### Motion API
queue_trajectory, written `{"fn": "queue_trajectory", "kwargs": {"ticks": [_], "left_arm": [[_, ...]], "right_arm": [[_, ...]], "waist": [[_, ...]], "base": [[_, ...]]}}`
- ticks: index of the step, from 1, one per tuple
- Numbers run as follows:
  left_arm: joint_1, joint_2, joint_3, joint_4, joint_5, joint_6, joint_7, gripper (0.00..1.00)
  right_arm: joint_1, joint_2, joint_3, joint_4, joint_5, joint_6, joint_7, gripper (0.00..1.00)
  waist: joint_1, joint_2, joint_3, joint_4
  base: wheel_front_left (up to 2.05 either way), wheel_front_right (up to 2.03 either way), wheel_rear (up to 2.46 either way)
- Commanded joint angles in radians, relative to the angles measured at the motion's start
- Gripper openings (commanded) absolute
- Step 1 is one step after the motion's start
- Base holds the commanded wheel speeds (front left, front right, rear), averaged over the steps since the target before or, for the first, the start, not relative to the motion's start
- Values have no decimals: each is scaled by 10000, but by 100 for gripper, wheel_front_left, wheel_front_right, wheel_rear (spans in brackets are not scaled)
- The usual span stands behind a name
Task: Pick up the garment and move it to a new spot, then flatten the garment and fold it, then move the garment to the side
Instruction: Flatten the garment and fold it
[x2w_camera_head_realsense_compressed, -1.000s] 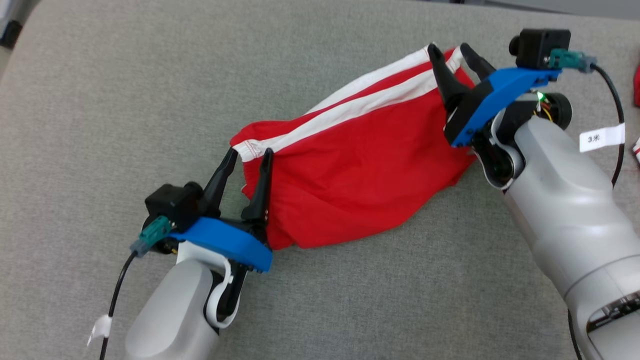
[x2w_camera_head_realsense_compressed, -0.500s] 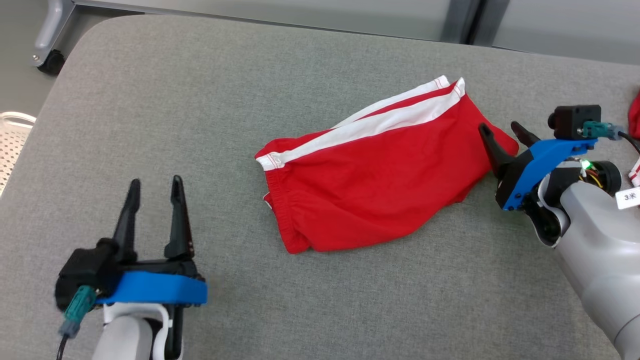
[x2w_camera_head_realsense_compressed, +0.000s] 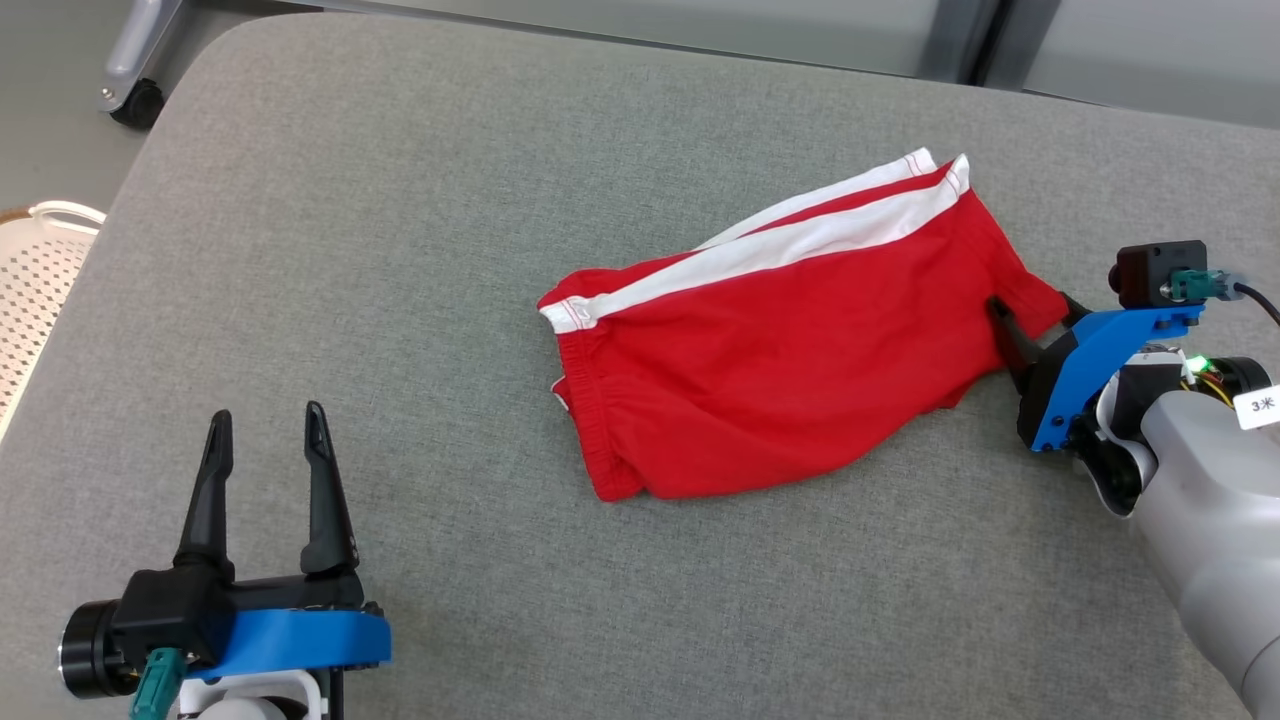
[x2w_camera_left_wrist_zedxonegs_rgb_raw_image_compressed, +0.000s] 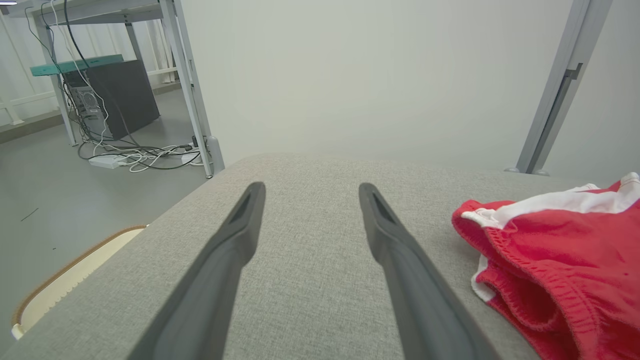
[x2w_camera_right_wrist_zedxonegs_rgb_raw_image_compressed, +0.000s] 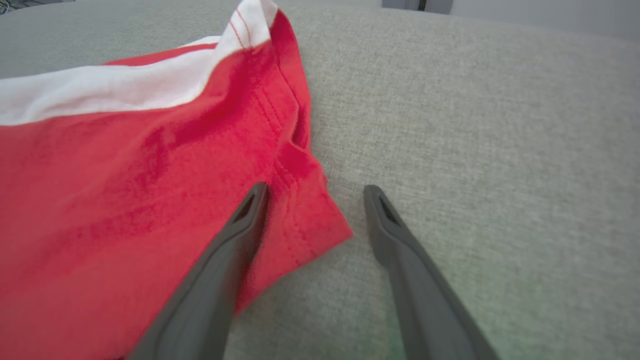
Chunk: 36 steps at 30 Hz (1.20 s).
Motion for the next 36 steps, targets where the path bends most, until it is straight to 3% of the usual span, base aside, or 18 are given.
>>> {"fn": "queue_trajectory", "kwargs": {"ticks": [1,3,4,5,15,28,36], "left_arm": [[57,-41,-16,5,143,-9,-22,100],[63,-54,-53,39,234,16,-22,100],[66,-59,-46,61,245,15,-22,100],[63,-64,-33,74,281,4,-22,100],[342,-75,5,337,631,-117,-22,100],[806,58,350,619,957,-141,-22,100],[917,37,486,609,928,-162,-22,100]], "right_arm": [[60,69,109,191,-8,3,238,100],[134,182,195,255,57,3,483,100],[158,255,232,201,89,5,533,31],[149,298,233,123,150,6,483,0],[798,62,-92,-770,1123,3,-384,0],[3710,-952,-898,-2948,2875,3,-1469,0],[4720,-1422,-1669,-3733,2749,3,-1598,0]], "waist": [[0,1,1,45],[0,1,-17,69],[0,1,-31,68],[0,1,-57,56],[0,1,-723,-350],[0,1,-1506,-1306],[0,1,-1557,-1597]], "base": [[0,0,0],[0,0,0],[0,0,0],[0,0,0],[0,0,0],[0,0,0],[0,0,0]]}}
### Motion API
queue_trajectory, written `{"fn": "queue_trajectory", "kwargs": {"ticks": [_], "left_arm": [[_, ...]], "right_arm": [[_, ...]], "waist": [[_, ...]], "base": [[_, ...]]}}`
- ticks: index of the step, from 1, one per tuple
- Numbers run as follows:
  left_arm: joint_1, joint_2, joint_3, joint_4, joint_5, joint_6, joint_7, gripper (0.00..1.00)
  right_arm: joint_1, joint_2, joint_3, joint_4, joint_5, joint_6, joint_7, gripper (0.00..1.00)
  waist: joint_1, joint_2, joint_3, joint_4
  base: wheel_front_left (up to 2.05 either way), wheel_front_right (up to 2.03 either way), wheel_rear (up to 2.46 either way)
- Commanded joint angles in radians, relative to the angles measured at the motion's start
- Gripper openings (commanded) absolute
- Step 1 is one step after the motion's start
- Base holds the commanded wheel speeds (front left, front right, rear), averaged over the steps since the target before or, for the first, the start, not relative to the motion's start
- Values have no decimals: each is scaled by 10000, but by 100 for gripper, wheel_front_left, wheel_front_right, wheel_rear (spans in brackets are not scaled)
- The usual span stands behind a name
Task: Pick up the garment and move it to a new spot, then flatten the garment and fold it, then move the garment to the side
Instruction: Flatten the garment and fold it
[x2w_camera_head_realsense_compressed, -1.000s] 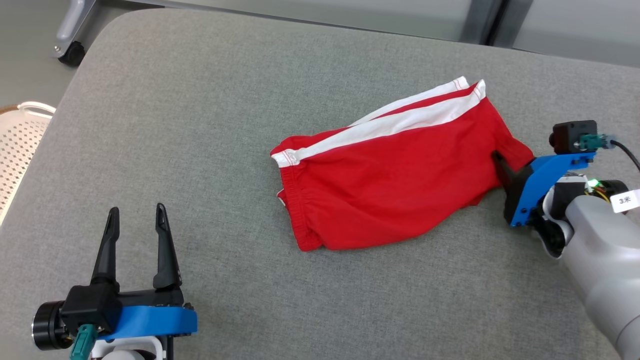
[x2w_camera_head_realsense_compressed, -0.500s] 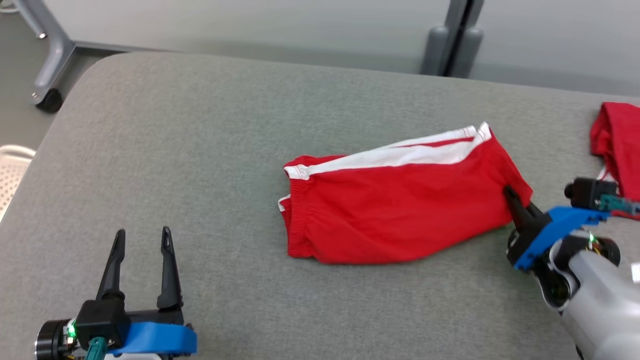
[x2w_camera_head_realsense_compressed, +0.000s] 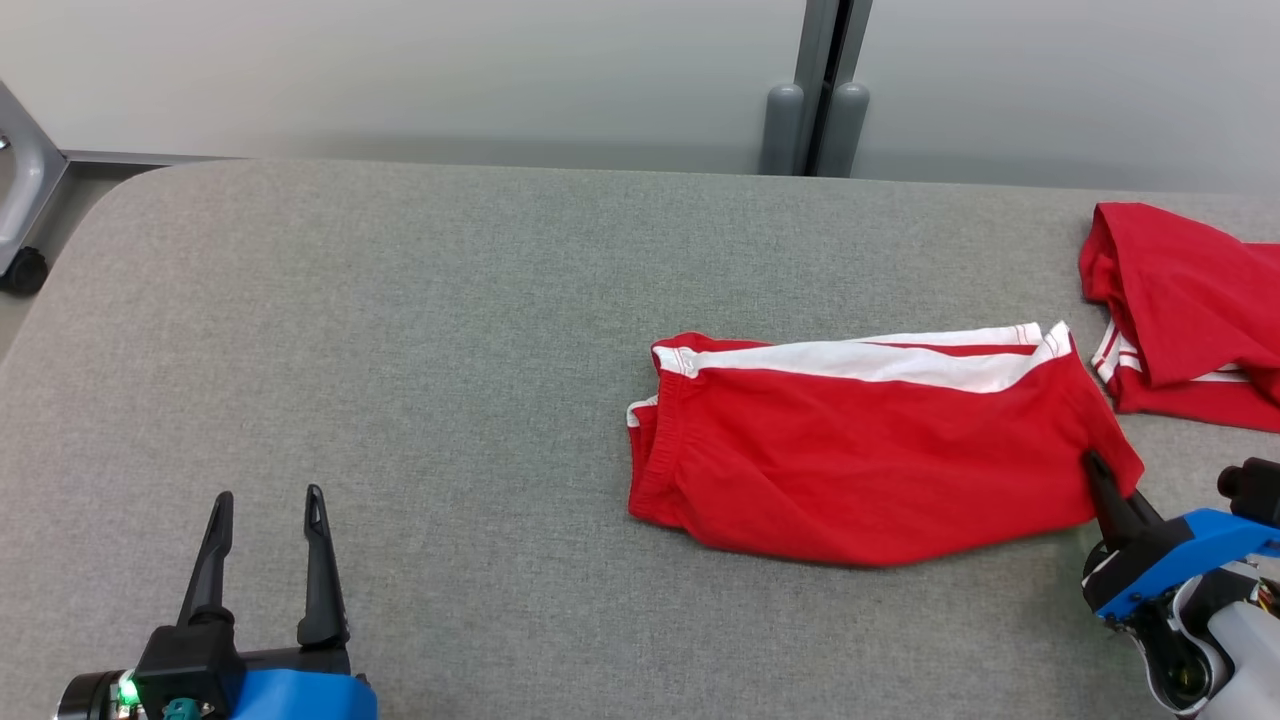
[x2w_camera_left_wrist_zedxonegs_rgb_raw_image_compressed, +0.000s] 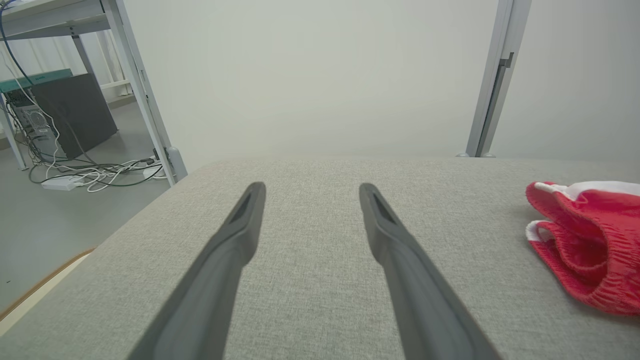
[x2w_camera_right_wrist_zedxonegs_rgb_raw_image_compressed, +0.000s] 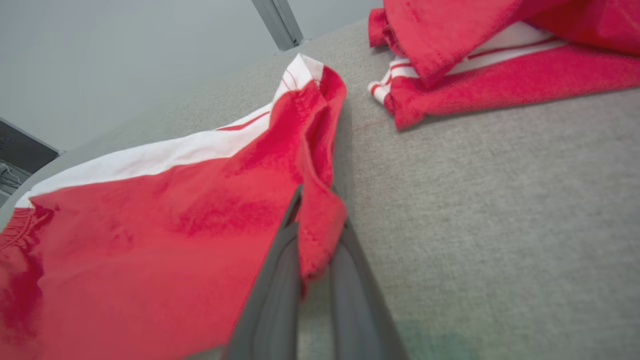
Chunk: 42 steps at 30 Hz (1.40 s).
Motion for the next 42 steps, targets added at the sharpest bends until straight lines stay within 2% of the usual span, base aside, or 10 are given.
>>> {"fn": "queue_trajectory", "kwargs": {"ticks": [1,10,19,26,33,34,35,39,42], "left_arm": [[32,20,74,3,1,-13,-22,100],[67,1,95,113,36,-91,-22,100],[57,-20,38,122,-9,-151,-22,100],[-189,-63,-130,106,-132,-95,-22,100],[-324,-75,-243,148,-251,-48,-22,100],[-321,-81,-246,163,-261,-39,-22,100],[-330,-82,-246,183,-266,-35,-22,100],[-356,-83,-197,204,-217,-27,-22,100],[-339,-85,-152,198,-189,-41,-22,100]], "right_arm": [[139,-65,-110,-122,-109,3,-57,0],[-88,689,-674,-1675,-944,3,-61,0],[-195,1883,-83,-3336,-1996,3,473,0],[-55,2670,419,-3263,-2762,3,1096,0],[155,3457,956,-2376,-2994,5,893,0],[139,3511,1085,-2276,-3066,5,822,48],[117,3558,1209,-2239,-3110,5,726,100],[-121,3337,1365,-2265,-3408,3,244,100],[-270,3068,1000,-2431,-3478,3,41,100]], "waist": [[1,0,-7,-18],[1,0,-275,0],[1,0,-370,218],[1,0,-153,552],[1,0,70,710],[1,0,81,713],[1,0,90,714],[1,0,69,653],[1,0,55,587]], "base": [[0,0,0],[0,0,0],[0,0,0],[0,0,0],[0,0,0],[0,0,0],[0,0,0],[0,0,0],[0,0,0]]}}
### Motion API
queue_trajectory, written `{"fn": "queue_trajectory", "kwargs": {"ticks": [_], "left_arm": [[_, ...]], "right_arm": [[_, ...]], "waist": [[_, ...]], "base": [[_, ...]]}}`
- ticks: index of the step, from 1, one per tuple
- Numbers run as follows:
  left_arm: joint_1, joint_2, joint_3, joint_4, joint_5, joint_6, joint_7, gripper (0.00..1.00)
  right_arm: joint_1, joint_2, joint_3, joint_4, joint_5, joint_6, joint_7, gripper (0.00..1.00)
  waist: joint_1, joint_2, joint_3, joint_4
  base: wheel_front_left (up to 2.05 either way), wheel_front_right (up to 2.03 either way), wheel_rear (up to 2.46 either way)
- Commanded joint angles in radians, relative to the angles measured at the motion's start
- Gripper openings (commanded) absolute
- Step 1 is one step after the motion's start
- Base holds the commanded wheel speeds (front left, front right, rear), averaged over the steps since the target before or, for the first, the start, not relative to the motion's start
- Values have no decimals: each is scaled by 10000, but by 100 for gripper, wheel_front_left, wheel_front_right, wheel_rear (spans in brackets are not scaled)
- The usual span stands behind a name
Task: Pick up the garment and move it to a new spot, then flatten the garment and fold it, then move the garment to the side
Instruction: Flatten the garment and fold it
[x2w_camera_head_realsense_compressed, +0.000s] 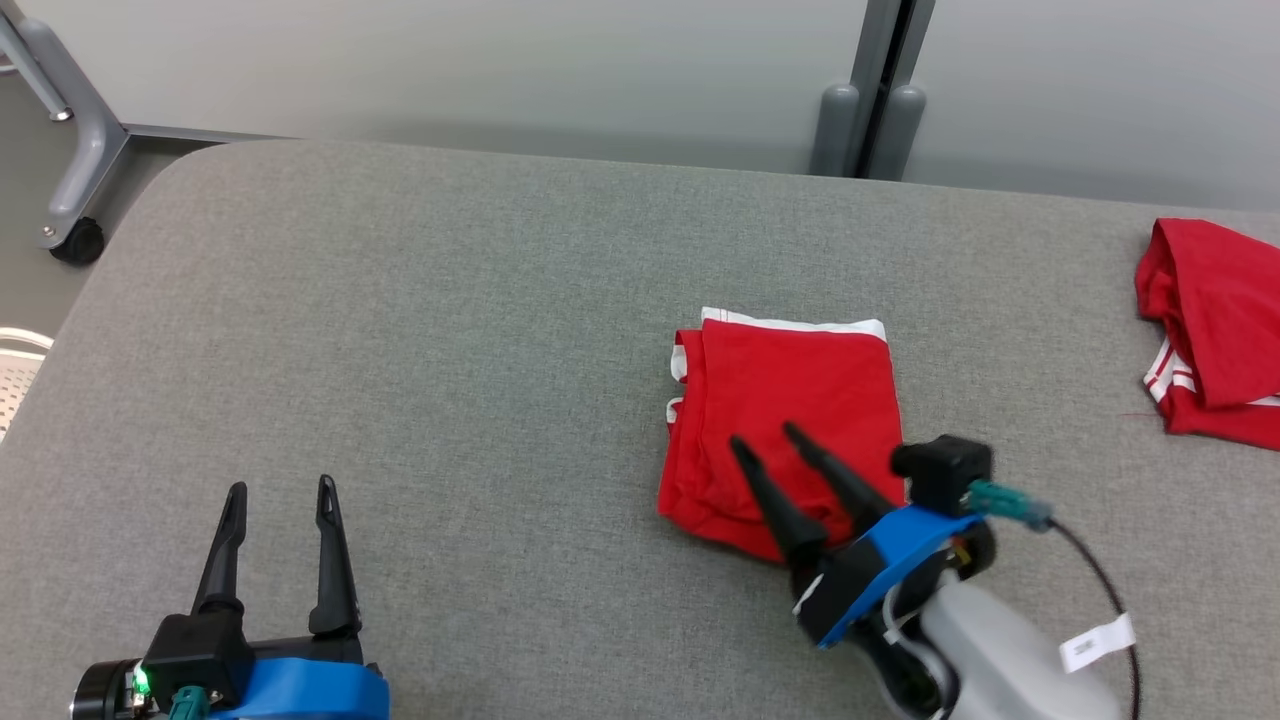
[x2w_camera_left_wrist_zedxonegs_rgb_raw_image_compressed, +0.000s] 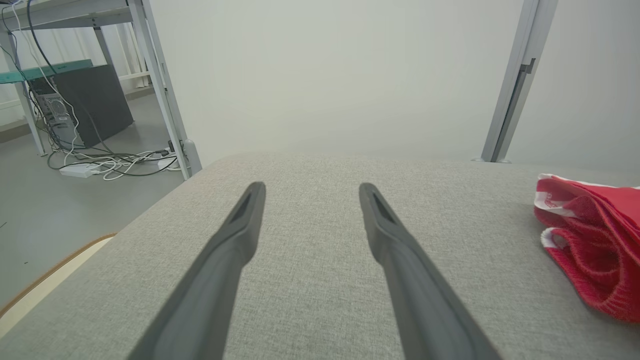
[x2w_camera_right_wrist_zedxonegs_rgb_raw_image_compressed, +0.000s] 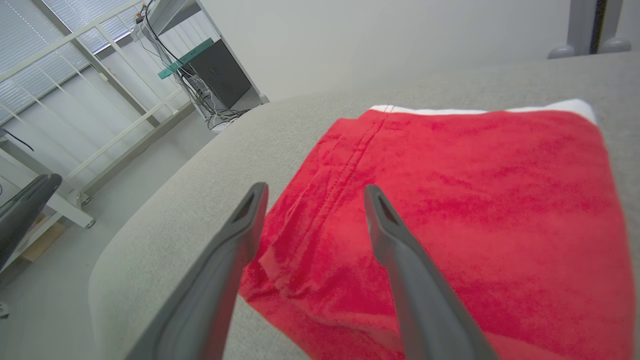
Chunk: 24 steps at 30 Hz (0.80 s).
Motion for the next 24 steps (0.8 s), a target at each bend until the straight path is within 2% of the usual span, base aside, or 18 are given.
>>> {"fn": "queue_trajectory", "kwargs": {"ticks": [1,5,6,7,8,10,14,15,24], "left_arm": [[-114,-16,15,9,40,-22,-22,100],[-148,-19,7,-8,21,-53,-22,100],[-165,-20,-13,-5,19,-49,-22,100],[-181,-20,-32,0,24,-45,-22,100],[-197,-19,-53,7,27,-47,-22,100],[-239,-22,-102,38,40,-49,-22,100],[-249,-24,-113,37,50,-42,-22,100],[-256,-26,-120,46,43,-32,-22,100],[-264,-25,-285,146,-22,25,-22,100]], "right_arm": [[-212,-282,-344,-129,-136,3,-135,100],[-229,-656,-1332,-166,-459,3,-176,100],[-206,-661,-1589,-164,-557,3,-178,83],[-144,-662,-1812,-73,-655,3,-179,33],[-86,-647,-1972,46,-751,3,-179,0],[-41,-500,-2256,375,-1069,3,-182,0],[-4,-173,-2158,684,-1428,3,-185,0],[48,108,-1926,895,-1578,3,-184,0],[134,782,-425,1208,-1738,3,-186,0]], "waist": [[0,-1,-13,-42],[0,-1,0,-43],[0,-1,7,-31],[0,-1,17,-18],[0,-1,24,3],[0,-1,45,93],[0,-1,56,155],[0,-1,56,183],[0,-1,81,293]], "base": [[0,0,0],[0,0,0],[0,0,0],[0,0,0],[0,0,0],[0,0,0],[0,0,0],[0,0,0],[0,0,0]]}}
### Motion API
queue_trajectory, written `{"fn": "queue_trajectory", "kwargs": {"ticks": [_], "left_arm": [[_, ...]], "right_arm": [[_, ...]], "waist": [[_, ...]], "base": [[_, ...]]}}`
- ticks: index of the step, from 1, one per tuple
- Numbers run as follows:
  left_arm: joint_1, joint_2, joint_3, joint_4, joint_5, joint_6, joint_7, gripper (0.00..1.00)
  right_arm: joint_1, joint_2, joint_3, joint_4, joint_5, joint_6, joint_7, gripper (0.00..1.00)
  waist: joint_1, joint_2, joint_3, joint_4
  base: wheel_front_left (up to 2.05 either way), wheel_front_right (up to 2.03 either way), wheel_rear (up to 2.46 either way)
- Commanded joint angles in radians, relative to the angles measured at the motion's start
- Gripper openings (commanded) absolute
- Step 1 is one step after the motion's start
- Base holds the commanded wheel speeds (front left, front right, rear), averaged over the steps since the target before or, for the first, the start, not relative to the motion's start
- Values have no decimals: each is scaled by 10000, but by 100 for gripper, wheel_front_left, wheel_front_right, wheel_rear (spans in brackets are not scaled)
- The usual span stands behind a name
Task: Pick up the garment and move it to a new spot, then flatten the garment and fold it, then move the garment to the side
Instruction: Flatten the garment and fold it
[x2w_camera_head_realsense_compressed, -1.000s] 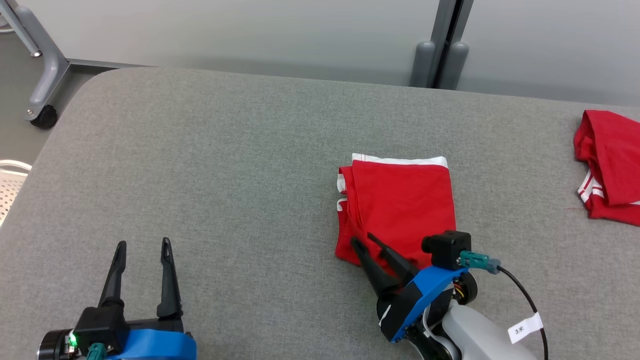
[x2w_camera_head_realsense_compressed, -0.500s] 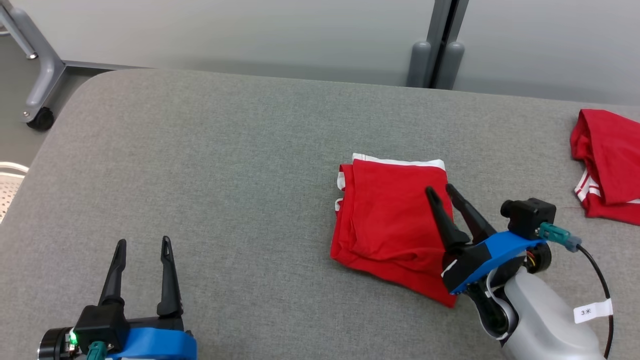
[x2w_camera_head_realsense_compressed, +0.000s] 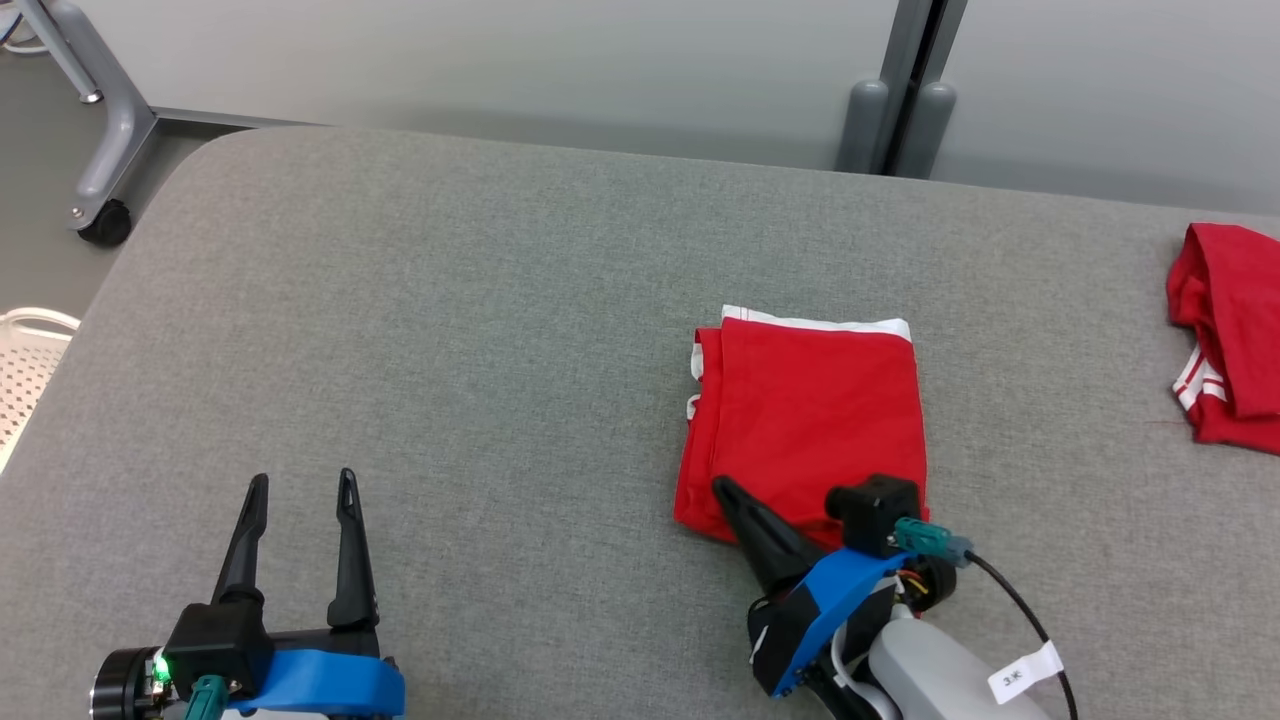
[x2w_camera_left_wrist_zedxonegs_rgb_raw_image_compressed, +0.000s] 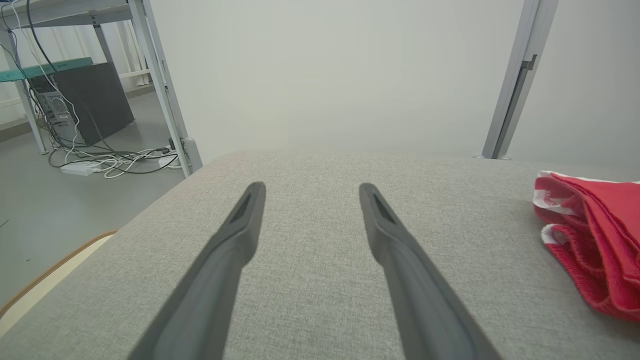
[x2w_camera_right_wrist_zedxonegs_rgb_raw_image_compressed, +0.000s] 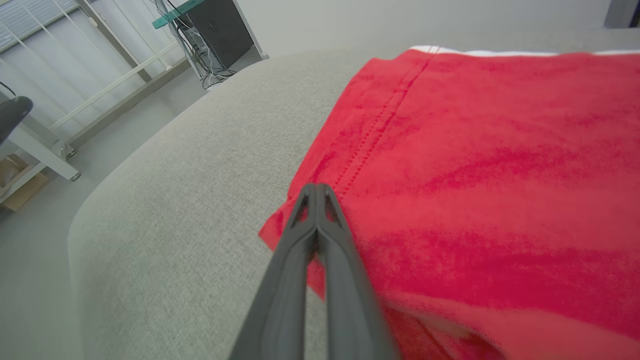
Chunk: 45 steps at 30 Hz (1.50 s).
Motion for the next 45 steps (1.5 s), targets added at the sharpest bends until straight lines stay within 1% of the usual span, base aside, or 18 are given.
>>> {"fn": "queue_trajectory", "kwargs": {"ticks": [1,4,5,6,7,8,10,16,19,23,29,33,39,42,45], "left_arm": [[-80,-19,-1,39,-22,33,-22,100],[-50,-19,47,112,43,32,-22,100],[-35,-18,75,128,68,29,-22,100],[-3,-15,121,149,76,44,-22,100],[39,1,159,170,105,50,-22,100],[86,26,193,211,135,54,-22,100],[119,65,228,259,154,42,-22,100],[179,142,467,306,138,45,-22,100],[287,164,583,303,107,75,-22,100],[464,157,752,260,77,119,-22,100],[961,132,889,14,13,177,-22,100],[1258,116,858,46,11,185,-22,100],[1395,169,774,122,-33,126,-22,100],[1392,203,728,113,-45,145,21,100],[1381,236,620,1,-88,64,218,100]], "right_arm": [[67,62,181,-51,-3,3,-46,0],[-23,52,218,-395,-177,3,-48,0],[-2,57,117,-566,-265,3,-46,7],[30,60,-48,-793,-401,3,-48,38],[113,62,-203,-1050,-542,3,-48,82],[232,22,-389,-1320,-747,3,-46,100],[484,-184,-856,-1842,-1152,3,-45,100],[1558,-541,-2821,-3257,-2200,3,-44,100],[2162,-622,-3653,-3756,-2592,3,-44,100],[2821,-572,-4404,-4168,-3018,3,-42,100],[3698,-350,-5100,-4476,-3490,3,-43,100],[4109,-228,-5263,-4606,-3806,3,-43,100],[4501,-32,-5801,-4673,-4081,3,179,100],[4677,29,-6044,-4873,-4215,3,367,100],[4844,63,-6190,-5131,-4320,3,525,100]], "waist": [[0,-1,-20,-32],[0,-1,-102,-167],[0,-1,-142,-229],[0,-1,-198,-307],[0,-1,-247,-385],[0,-1,-300,-475],[0,-1,-416,-640],[0,-1,-720,-1123],[0,-1,-868,-1356],[0,-1,-1091,-1627],[0,-1,-1457,-1958],[0,-1,-1649,-2059],[0,-1,-1803,-1986],[0,-1,-1843,-1918],[0,-1,-1861,-1858]], "base": [[0,0,0],[0,0,0],[0,0,0],[0,0,0],[0,0,0],[0,0,0],[0,0,0],[0,0,0],[0,0,0],[0,0,0],[0,0,0],[0,0,0],[0,0,0],[0,0,0],[0,0,0]]}}
